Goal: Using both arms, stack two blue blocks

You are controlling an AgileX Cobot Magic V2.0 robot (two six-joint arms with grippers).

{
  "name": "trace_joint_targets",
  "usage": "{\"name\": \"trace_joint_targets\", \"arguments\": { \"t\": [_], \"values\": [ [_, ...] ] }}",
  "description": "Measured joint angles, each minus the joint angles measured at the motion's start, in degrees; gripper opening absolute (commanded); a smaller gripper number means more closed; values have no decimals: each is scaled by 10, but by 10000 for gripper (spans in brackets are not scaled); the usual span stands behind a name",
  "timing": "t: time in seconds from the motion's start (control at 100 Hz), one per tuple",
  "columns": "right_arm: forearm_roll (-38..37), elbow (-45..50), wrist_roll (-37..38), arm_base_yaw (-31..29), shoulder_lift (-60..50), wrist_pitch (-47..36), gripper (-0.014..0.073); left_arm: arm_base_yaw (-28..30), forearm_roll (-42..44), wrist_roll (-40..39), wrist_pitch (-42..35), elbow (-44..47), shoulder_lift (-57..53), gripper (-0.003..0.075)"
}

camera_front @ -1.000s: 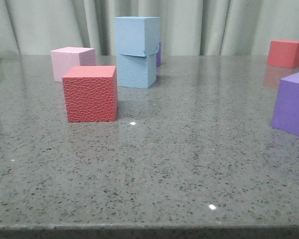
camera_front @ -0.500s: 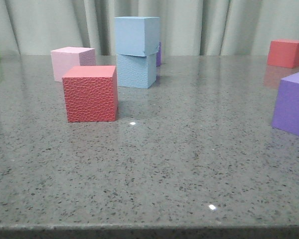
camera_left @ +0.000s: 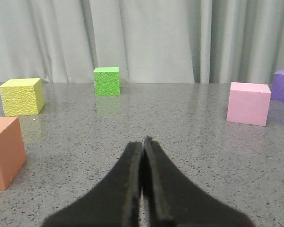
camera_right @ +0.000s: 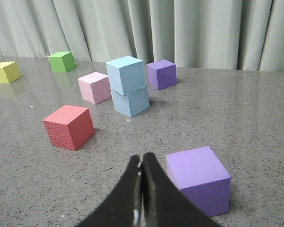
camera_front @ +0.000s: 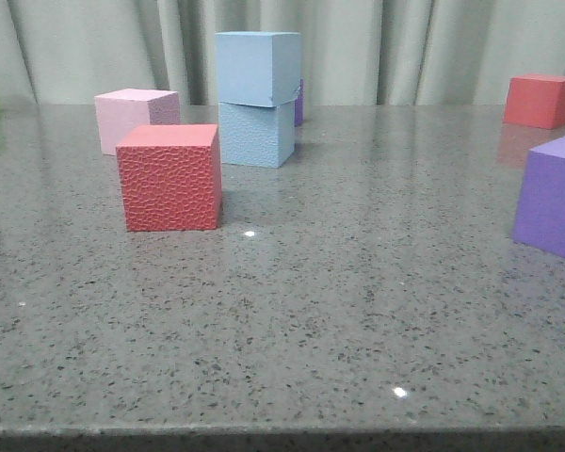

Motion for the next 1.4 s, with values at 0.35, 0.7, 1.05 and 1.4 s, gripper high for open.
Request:
{"name": "trace_joint_targets", "arguments": {
  "t": [0.35,0.7,1.05,1.4],
  "values": [
    [0,2,0,0,0,0,-113,2,0,10,0,0,0,-18],
    [0,2,0,0,0,0,-113,2,0,10,0,0,0,-18],
    [0,2,0,0,0,0,-113,2,0,10,0,0,0,-18],
    [-7,36,-24,-51,0,-85,-113,2,0,10,0,0,0,-18]
  ]
}}
